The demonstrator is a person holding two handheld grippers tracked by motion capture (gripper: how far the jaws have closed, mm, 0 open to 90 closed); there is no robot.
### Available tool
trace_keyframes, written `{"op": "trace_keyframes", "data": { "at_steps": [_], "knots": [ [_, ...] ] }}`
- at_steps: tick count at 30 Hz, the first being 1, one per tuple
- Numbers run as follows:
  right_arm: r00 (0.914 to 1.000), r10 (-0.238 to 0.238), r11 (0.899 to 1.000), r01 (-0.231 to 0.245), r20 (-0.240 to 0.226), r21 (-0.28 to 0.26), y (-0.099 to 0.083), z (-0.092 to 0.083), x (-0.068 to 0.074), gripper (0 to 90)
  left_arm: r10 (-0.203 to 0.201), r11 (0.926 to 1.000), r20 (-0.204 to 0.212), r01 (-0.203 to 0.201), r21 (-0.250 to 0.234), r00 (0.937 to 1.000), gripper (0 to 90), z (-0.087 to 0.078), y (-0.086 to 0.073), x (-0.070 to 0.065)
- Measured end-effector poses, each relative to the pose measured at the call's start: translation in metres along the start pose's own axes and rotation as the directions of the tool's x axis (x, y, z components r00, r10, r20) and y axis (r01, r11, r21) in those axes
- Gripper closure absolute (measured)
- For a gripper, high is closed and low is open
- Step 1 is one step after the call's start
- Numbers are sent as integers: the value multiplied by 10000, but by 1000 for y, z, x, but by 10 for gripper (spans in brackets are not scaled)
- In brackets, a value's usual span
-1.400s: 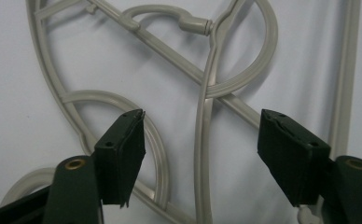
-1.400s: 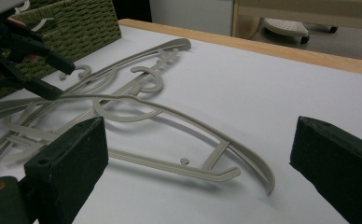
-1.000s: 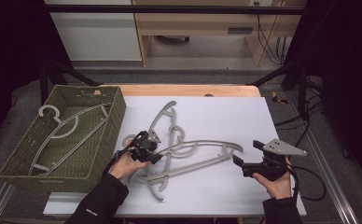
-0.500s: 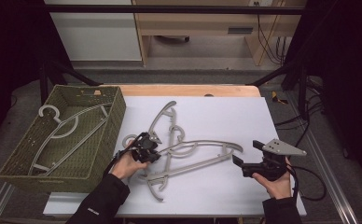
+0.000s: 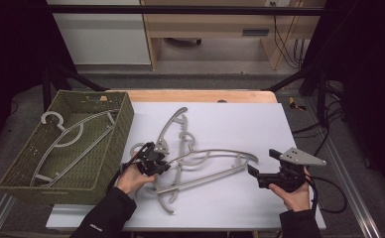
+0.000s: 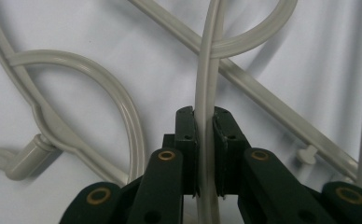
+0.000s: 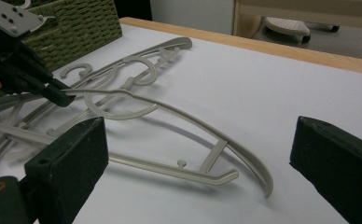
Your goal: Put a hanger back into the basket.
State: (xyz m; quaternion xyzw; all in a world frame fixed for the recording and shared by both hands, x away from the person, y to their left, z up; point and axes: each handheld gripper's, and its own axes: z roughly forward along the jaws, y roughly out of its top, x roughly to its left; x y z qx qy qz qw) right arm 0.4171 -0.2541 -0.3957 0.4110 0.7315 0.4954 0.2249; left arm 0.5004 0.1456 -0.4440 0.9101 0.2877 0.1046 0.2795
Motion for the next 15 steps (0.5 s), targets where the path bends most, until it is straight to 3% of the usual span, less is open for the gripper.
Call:
{"op": "trace_keyframes", "data": {
  "at_steps": [8, 15],
  "knots": [
    [10000, 55, 10000, -55, 9, -25, 0, 0, 0, 50, 27, 9968, -82, -33, -795, 10000, 820, -21, -5, -10],
    [10000, 65, 10000, -65, -15, -42, 0, -1, 0, 50, -134, 9864, -242, 92, -1639, 9996, 821, -41, -4, -16]
  ]
}}
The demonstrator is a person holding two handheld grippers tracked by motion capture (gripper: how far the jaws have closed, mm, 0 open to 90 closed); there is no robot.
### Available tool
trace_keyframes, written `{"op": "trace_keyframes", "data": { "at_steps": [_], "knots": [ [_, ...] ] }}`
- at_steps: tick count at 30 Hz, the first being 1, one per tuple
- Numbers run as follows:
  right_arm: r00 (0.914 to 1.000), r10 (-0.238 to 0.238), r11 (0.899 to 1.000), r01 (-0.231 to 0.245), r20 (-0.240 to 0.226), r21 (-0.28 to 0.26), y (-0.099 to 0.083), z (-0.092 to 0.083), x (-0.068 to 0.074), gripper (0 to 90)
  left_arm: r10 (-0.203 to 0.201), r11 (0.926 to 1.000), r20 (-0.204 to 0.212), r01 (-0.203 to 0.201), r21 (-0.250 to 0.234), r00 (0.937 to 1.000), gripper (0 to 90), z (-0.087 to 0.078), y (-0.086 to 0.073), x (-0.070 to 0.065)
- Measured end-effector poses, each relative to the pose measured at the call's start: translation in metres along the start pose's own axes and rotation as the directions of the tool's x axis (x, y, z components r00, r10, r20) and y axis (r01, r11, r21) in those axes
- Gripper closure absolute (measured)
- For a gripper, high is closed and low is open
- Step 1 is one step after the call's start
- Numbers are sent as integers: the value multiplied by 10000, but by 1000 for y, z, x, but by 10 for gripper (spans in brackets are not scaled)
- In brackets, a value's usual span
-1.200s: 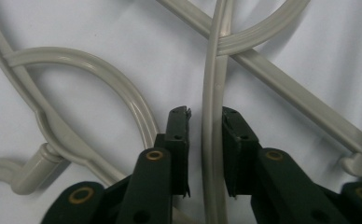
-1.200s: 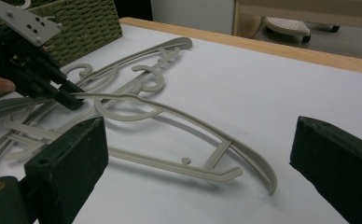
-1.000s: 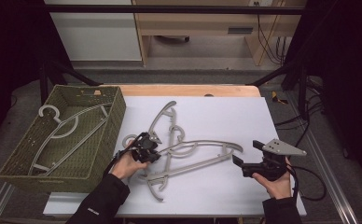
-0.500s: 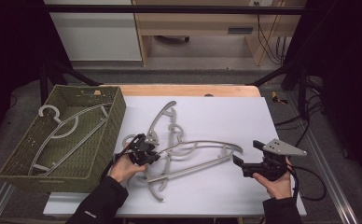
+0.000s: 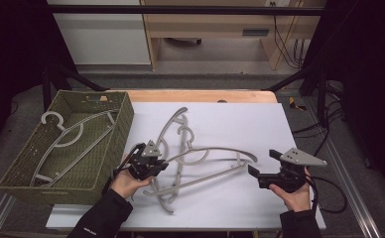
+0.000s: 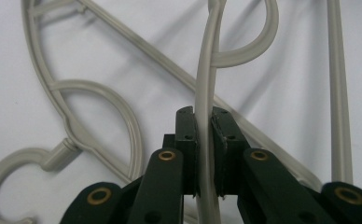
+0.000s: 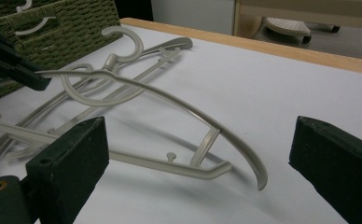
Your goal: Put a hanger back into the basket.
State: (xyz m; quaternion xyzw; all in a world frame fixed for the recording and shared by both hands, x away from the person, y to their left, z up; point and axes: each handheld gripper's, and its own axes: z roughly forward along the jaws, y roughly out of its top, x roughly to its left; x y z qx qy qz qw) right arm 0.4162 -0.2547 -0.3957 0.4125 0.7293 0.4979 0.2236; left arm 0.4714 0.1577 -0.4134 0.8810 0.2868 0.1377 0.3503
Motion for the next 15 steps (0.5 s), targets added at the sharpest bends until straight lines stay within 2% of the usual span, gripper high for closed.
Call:
{"op": "trace_keyframes", "data": {
  "at_steps": [2, 7, 11, 15],
  "knots": [
    [10000, -32, 10000, 32, -25, 8, 0, -1, -1, 50, -12, 9998, 6, 12, -215, 10000, 821, -7, 2, -1],
    [10000, -12, 10000, 12, 0, -63, 0, -2, -1, 49, -205, 9962, -328, 176, -851, 9993, 821, -26, 7, -1],
    [10000, -17, 9999, 17, 23, -116, 1, -4, -2, 48, -421, 9932, -651, 347, -1108, 9970, 821, -40, 9, 2],
    [10000, 18, 9999, -17, 51, -126, 1, -5, -2, 48, -452, 9899, -1009, 310, -1380, 9939, 821, -55, 11, 4]
  ]
}}
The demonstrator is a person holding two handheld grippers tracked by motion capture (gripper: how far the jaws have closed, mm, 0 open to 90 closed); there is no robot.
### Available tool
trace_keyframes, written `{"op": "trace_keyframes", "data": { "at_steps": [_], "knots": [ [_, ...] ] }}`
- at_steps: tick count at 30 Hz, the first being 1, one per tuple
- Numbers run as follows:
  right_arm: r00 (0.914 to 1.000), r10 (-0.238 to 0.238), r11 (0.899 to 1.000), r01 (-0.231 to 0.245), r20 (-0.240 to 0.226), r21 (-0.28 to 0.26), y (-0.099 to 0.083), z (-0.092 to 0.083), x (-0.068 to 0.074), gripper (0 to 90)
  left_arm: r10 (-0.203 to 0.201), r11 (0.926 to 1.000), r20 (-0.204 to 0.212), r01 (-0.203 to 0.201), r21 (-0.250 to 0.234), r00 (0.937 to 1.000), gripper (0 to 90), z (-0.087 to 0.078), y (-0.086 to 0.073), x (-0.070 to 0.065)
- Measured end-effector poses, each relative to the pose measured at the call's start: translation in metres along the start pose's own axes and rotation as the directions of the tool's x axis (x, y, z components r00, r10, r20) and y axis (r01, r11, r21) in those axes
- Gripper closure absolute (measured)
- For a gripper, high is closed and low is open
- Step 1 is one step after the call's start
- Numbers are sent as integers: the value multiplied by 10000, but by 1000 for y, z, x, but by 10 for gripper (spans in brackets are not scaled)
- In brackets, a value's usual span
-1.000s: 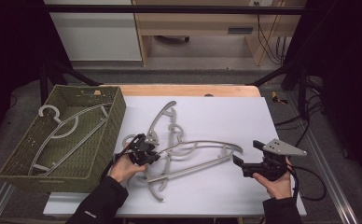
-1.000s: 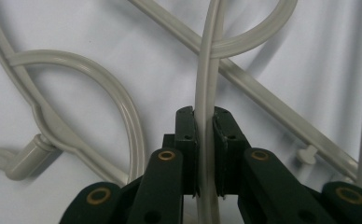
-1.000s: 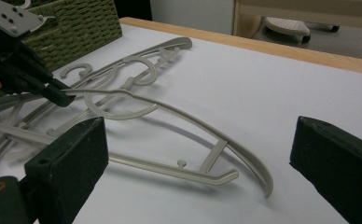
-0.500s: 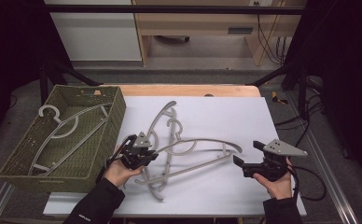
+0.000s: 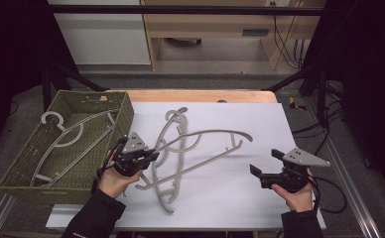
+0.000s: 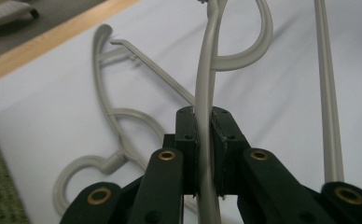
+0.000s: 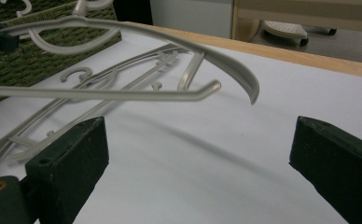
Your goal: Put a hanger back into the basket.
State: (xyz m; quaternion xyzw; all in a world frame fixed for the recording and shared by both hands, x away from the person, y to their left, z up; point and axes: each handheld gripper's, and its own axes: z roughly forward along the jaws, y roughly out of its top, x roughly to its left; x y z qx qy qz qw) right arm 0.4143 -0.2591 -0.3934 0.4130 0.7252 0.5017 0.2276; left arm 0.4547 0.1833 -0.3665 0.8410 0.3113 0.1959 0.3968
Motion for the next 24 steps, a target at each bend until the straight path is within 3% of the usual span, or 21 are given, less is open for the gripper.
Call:
{"op": "trace_keyframes", "data": {
  "at_steps": [15, 19, 24],
  "knots": [
    [10000, -17, 10000, 17, 49, -48, 2, -2, 0, 48, -156, 9952, -655, 91, -979, 9977, 822, -51, 17, 17],
    [10000, -84, 10000, 84, 19, -15, 2, -1, 0, 49, -30, 9938, -1074, -90, -1104, 9942, 822, -68, 23, 25],
    [10000, -62, 10000, 62, 13, -6, 2, 0, 1, 49, -227, 9941, -1488, 65, -1082, 9886, 822, -85, 28, 42]
  ]
}}
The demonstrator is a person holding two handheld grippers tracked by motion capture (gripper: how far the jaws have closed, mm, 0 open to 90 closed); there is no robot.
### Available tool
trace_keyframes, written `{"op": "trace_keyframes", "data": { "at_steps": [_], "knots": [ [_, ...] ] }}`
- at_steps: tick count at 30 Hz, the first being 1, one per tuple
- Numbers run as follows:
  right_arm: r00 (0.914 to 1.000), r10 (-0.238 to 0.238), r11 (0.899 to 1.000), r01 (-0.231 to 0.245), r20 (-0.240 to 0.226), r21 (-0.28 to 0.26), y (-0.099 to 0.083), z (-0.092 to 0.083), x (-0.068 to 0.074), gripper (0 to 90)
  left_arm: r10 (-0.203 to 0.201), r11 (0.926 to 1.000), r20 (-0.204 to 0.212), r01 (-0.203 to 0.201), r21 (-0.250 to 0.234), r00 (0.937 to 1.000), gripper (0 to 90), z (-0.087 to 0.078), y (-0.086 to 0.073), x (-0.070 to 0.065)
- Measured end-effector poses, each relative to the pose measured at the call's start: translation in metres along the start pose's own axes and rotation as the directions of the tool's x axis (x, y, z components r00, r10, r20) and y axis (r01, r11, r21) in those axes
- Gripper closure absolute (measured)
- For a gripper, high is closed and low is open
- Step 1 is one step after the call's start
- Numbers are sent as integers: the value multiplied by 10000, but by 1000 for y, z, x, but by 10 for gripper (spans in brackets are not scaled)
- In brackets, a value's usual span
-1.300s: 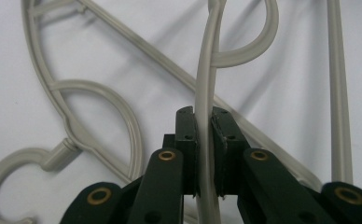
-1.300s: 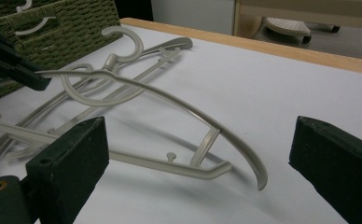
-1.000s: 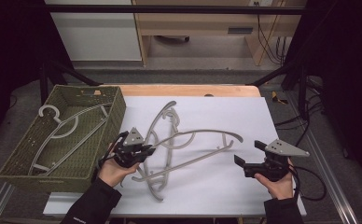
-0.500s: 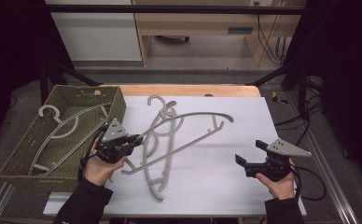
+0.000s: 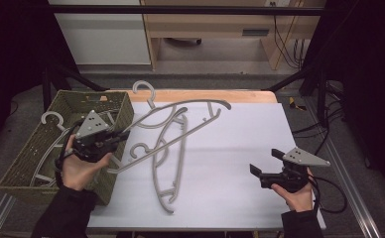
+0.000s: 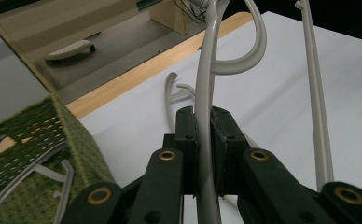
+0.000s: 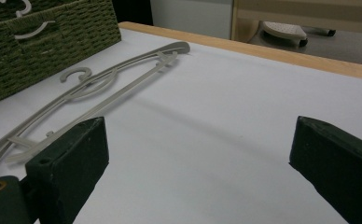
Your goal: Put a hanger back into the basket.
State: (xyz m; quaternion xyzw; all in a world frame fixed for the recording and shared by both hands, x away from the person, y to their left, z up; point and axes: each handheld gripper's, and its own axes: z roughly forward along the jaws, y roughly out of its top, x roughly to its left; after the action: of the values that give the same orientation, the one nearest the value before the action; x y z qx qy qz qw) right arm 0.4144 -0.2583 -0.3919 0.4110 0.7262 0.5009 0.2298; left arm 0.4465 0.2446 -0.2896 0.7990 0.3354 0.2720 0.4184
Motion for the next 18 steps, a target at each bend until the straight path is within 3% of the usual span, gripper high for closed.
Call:
{"op": "trace_keyframes", "data": {
  "at_steps": [8, 18],
  "knots": [
    [10000, 12, 10000, -12, 3, 15, 0, 0, 0, 48, 135, 9993, -717, -109, 365, 9973, 822, -15, 2, 35],
    [10000, -9, 10000, 9, 30, 49, -1, 1, 0, 48, -662, 9977, -1394, 675, 48, 9880, 822, -35, -13, 74]
  ]
}}
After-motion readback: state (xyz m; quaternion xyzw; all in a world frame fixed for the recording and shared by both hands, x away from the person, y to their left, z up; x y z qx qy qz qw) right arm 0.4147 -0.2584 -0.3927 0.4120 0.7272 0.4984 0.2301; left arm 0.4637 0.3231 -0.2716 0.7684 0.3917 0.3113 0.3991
